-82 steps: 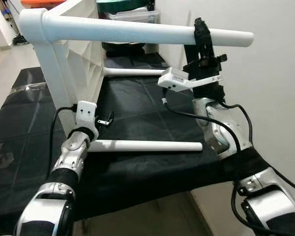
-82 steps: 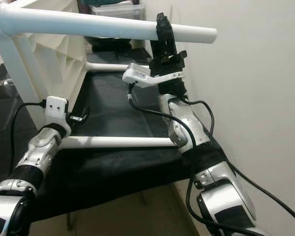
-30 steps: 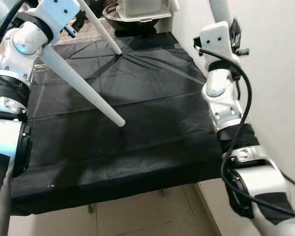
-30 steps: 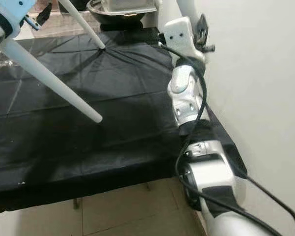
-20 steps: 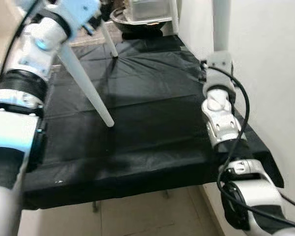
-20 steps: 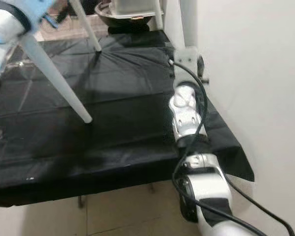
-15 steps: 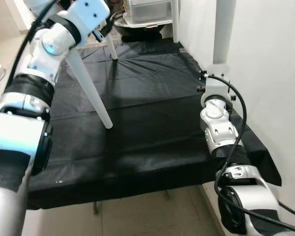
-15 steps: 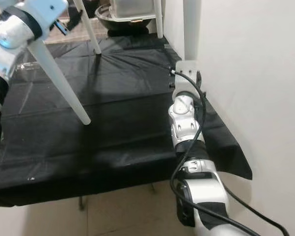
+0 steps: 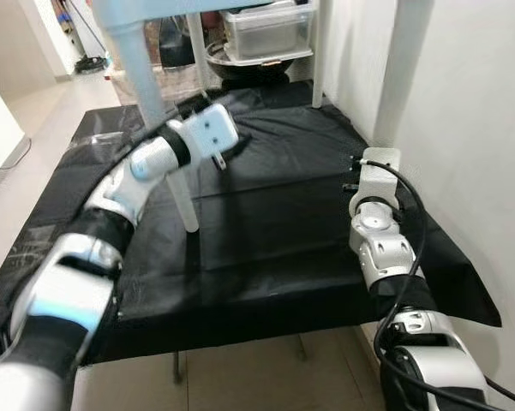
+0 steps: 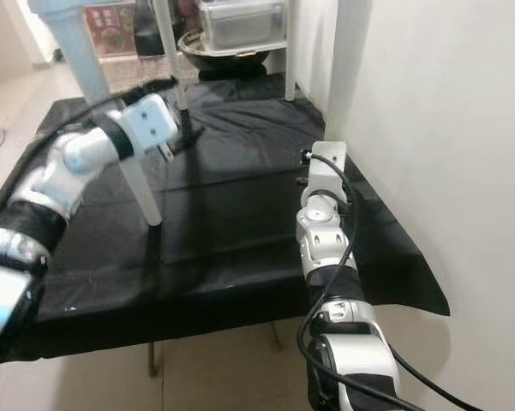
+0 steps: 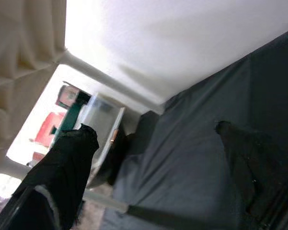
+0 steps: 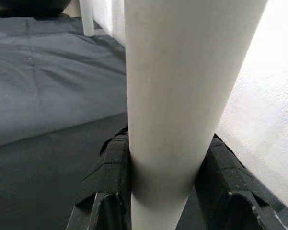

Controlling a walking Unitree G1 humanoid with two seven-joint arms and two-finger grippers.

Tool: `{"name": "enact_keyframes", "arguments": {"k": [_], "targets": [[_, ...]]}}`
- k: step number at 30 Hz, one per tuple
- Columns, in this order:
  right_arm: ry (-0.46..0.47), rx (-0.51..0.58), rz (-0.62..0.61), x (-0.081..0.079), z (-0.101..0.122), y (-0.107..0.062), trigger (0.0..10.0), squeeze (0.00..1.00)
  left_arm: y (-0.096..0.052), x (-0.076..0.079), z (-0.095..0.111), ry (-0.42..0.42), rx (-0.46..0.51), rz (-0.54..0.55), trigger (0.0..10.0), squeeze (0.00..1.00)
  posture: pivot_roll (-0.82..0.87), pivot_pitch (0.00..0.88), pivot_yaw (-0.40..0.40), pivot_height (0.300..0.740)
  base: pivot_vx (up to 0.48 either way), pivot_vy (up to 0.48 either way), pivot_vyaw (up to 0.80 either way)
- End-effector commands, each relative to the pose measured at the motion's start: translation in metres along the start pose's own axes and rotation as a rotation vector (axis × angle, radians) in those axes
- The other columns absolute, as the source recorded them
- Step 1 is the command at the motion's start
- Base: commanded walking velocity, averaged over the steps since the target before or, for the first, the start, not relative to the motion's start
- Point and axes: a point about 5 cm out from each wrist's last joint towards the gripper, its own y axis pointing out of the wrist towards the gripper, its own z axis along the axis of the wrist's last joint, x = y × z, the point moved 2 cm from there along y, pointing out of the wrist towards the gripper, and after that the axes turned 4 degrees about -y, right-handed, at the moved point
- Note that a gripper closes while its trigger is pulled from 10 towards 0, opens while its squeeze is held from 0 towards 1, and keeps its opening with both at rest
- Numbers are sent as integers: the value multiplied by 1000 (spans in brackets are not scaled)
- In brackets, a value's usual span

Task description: Building children table

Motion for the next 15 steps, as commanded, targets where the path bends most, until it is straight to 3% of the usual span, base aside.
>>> {"name": "enact_keyframes", "arguments": {"k": [1,2,3,4,6,7,8,9,10,11,14,15], "targets": [[-39,-15,33,-9,-4,-4,0,0,-3,7,-2,-35,0,-4,10000,0,110,46,46,740,0,0,0],[-36,-27,32,-9,-6,-5,2627,0,-7,17,-4,-68,-2,-1,10000,0,110,46,47,740,0,0,0],[-36,-27,32,-9,-6,-5,2627,0,-7,17,-4,-68,-2,-1,10000,0,110,46,47,740,0,0,0],[-32,-36,50,-12,-8,-6,10000,0,-11,26,-6,-101,-1,0,10000,0,107,44,45,740,0,0,0],[-17,-48,56,-12,-9,-6,10000,0,-14,35,-6,-118,3,-9,10000,0,106,44,45,740,0,0,0],[-6,-52,67,-13,-10,-7,10000,0,-19,47,-7,-144,1,-16,10000,0,107,44,39,740,0,0,0],[-6,-52,67,-13,-10,-7,10000,0,-19,47,-7,-144,1,-16,10000,0,107,44,39,740,0,0,0],[15,-48,64,-11,-10,-8,10000,118,-26,58,-7,-167,-2,-20,10000,0,106,46,42,740,0,0,0],[15,-48,64,-11,-10,-8,10000,118,-26,58,-7,-167,-2,-20,10000,0,106,46,42,740,0,0,0],[26,-29,70,-11,-8,-9,10000,1000,-32,68,-7,-192,-6,-23,10000,0,105,42,38,740,0,0,0],[66,16,111,-13,-2,-13,10000,1000,-47,84,-7,-261,-24,20,10000,0,107,39,38,740,0,0,0],[79,30,138,-15,0,-16,10000,176,-54,89,-6,-298,-34,49,10000,0,107,39,37,740,0,0,0]]}}
